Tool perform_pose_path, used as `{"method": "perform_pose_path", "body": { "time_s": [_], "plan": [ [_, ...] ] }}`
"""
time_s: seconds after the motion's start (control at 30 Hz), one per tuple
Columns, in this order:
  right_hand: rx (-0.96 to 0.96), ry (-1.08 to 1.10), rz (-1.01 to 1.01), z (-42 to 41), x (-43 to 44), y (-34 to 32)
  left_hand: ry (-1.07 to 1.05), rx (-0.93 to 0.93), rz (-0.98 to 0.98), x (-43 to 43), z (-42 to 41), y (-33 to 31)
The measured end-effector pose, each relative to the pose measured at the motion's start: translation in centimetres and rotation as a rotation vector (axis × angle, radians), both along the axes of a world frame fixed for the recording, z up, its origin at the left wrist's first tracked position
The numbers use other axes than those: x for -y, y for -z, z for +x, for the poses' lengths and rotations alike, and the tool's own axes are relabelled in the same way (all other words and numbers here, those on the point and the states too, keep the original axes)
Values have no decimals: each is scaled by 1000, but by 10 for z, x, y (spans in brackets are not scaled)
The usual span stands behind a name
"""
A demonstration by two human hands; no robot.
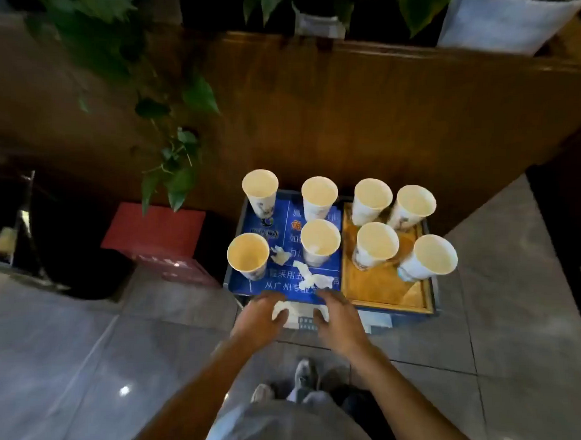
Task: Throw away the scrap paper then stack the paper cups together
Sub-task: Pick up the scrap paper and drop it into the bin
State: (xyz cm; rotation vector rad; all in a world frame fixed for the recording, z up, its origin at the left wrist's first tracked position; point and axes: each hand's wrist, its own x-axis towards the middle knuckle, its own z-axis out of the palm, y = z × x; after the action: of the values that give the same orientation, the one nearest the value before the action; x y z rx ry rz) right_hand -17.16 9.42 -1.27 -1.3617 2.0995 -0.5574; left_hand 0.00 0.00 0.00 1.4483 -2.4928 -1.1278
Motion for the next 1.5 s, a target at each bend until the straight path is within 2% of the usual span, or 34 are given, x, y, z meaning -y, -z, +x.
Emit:
{"method": "perform_pose_path", "body": {
  "time_s": [0.1, 0.23, 0.5, 0.63, 0.73, 0.97, 1.2, 1.3, 1.5],
  "plan": [
    [-38, -52, -44, -10, 20, 3, 68, 31, -92, 9, -25, -3],
    [-138, -96, -62, -14, 35, 8, 56, 90, -72, 22, -50, -2],
    [-217, -294, 53, -12, 47, 19, -5, 290, 5, 51, -80, 22],
    [-234, -326, 131, -13, 54, 23, 47, 371, 9, 59, -84, 33],
    [-236, -289, 149, -14, 54, 27, -9, 327, 40, 56, -85, 36],
    [-176, -139, 177, -18, 54, 24, 139, 411, -191, 53, -77, 39],
    [-143, 11, 131, -13, 22, 14, 191, 196, 6, 44, -67, 27],
    [-168, 102, 183, -8, 1, 13, 297, 135, 34, 37, -60, 25],
    [-99, 320, 281, 6, -50, 7, 453, 73, 65, 21, -51, 25]
  ]
}}
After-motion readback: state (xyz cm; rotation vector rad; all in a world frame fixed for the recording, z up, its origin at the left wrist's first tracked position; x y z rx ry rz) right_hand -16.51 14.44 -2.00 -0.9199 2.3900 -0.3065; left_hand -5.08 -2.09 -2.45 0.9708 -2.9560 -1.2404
